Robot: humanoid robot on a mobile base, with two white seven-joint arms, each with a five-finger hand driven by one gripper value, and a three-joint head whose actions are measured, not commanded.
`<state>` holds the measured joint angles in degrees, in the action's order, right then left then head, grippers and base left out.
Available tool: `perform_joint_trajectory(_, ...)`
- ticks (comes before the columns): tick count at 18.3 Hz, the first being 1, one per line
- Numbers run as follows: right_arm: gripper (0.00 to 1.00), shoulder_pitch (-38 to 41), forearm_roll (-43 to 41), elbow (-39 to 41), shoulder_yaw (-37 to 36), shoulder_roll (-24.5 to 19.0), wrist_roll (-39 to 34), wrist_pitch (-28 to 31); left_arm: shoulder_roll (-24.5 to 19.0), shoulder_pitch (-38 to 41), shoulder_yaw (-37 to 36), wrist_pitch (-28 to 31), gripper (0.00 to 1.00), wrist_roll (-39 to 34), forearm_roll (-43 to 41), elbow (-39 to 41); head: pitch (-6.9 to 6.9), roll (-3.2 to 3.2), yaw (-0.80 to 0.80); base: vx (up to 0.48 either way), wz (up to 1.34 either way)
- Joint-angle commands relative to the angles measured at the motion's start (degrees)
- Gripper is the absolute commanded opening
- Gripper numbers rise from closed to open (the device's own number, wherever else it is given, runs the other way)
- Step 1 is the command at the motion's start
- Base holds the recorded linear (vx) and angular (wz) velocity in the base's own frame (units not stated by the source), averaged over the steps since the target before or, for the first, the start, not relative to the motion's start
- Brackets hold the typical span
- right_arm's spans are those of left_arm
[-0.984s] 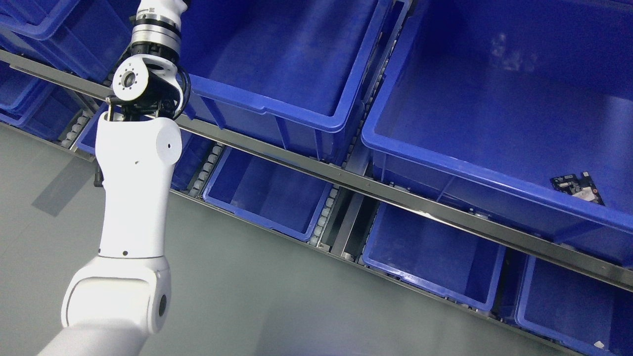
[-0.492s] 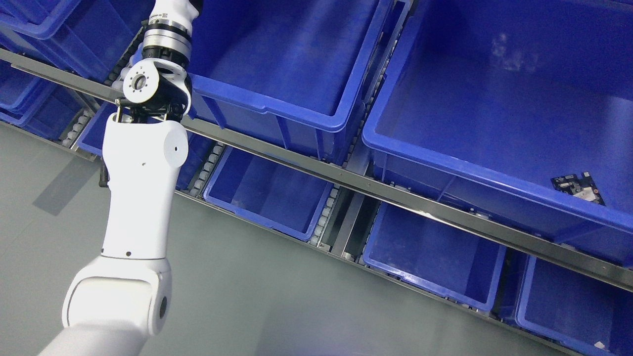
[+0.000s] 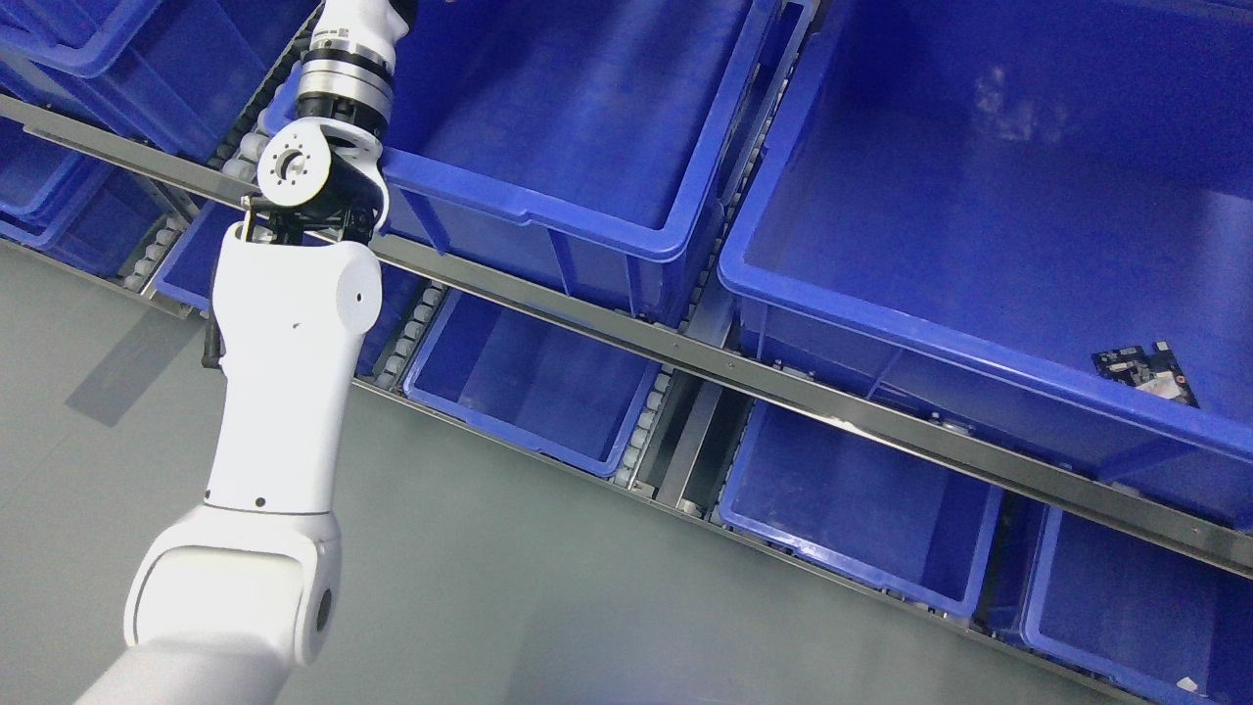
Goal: Move yellow foam block to right shelf middle
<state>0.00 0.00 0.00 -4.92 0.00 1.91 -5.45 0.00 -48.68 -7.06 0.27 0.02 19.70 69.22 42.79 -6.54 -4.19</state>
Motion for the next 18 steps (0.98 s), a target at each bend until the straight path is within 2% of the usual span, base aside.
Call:
perform_joint_trajectory(1,1.00,0.09,0.18,1.00,0.00,1.00,0.03,0.00,-1.00,-0.45,-2.08,-0.27,0.94,0.15,-1.32,-0.22,0.00,0.00,0.00,0.000,0.00)
perform_joint_trajectory(8,1.00,0.09,0.18,1.00,0.00,1.00,0.03,0.00,-1.00,-0.54,-2.52,-0.36,0.95,-0.11,-3.35,0.13,0.00,0.00,0.00,0.000,0.00)
perform_joint_trajectory(12,1.00,0.09,0.18,1.00,0.00,1.00,0.03,0.00,-1.00,0.95,-2.70,-0.62,0.96,-0.02,-3.35,2.93,0.00,0.00,0.00,0.000,0.00)
perform_joint_trajectory(18,1.00,0.09,0.18,1.00,0.00,1.00,0.03,0.00,-1.00,3.68,-2.08,-6.68,0.97,0.06,-3.35,5.39,0.00,0.00,0.00,0.000,0.00)
